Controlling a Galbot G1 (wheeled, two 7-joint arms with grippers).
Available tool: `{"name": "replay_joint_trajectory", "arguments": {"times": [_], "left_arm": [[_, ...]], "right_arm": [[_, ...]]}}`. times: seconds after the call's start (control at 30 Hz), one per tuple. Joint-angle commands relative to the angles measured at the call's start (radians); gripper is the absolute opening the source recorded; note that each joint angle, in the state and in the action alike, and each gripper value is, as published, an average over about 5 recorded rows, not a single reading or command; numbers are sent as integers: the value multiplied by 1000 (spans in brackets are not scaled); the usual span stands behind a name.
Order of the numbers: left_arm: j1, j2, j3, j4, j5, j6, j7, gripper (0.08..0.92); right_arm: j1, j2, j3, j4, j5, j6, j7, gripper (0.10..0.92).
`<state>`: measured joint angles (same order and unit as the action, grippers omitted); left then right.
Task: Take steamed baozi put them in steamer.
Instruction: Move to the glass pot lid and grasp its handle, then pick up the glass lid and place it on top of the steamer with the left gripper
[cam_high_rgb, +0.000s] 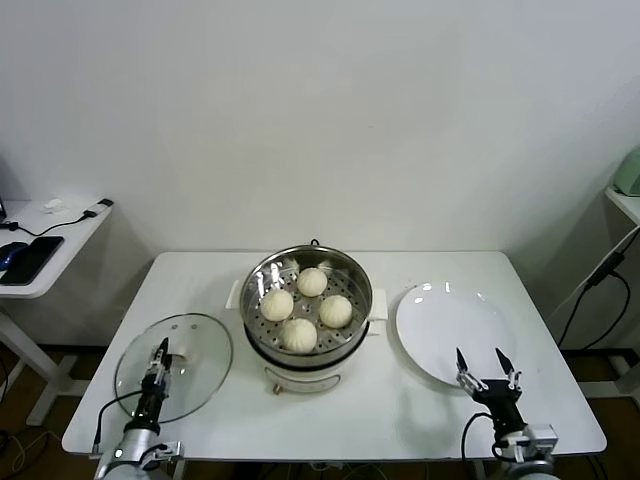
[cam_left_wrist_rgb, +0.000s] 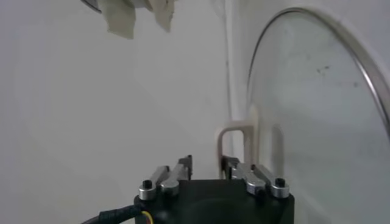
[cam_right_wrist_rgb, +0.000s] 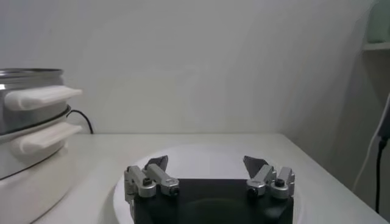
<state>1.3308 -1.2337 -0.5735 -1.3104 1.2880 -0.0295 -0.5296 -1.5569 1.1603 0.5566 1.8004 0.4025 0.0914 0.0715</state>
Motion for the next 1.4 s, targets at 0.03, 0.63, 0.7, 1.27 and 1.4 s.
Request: {"name": "replay_joint_trajectory", "arguments": {"times": [0.03,0.63,0.7,1.27,1.4], "left_arm": [[-7,2,3,20,-2,-5,-12,332],[101,120,-53,-575,-292,266,371,130],[86,143,-44,-637,-307,332,442,130],[-208,153,375,-788,-111,685,738,130],[-290,65,516,-748,-15,743,777,130]], "right_arm": [[-3,-1,1,13,-4,-6,0,822],[-20,-3,7,79,-59,-69,12,823],[-20,-3,3,85,-74,-85,20,823],[-40,24,-11,94,-158,-72,27,823],[-39,28,-13,89,-175,-50,27,823]]}}
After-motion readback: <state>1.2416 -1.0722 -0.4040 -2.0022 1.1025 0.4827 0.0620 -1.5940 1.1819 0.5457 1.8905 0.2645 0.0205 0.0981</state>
